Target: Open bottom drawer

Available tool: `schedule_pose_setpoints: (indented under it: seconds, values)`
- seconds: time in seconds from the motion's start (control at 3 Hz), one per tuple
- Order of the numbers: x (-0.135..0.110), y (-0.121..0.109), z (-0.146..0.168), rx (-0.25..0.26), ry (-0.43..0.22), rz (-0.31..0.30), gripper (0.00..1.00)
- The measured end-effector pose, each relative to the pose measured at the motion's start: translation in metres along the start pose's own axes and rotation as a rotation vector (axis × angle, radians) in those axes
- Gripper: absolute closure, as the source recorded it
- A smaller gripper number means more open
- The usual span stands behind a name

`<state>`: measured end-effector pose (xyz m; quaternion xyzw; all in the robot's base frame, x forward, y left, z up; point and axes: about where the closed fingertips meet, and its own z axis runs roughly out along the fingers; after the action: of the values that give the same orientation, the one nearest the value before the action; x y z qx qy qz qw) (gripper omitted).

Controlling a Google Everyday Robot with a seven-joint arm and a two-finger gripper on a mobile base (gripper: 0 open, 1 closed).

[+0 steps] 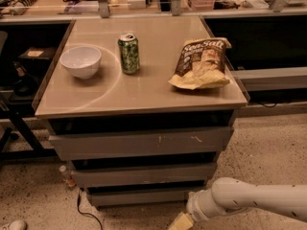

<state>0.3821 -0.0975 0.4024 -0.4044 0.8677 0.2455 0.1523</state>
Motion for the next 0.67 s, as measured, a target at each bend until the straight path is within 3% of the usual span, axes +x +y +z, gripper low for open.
schedule_pose_setpoints:
  seconds: [0.33,0.67]
  values:
    - [0.007,-0.02,0.029,0.0,-0.03,0.02,0.0]
    - [0.013,-0.036,0.062,-0.033,-0.066,0.064,0.0]
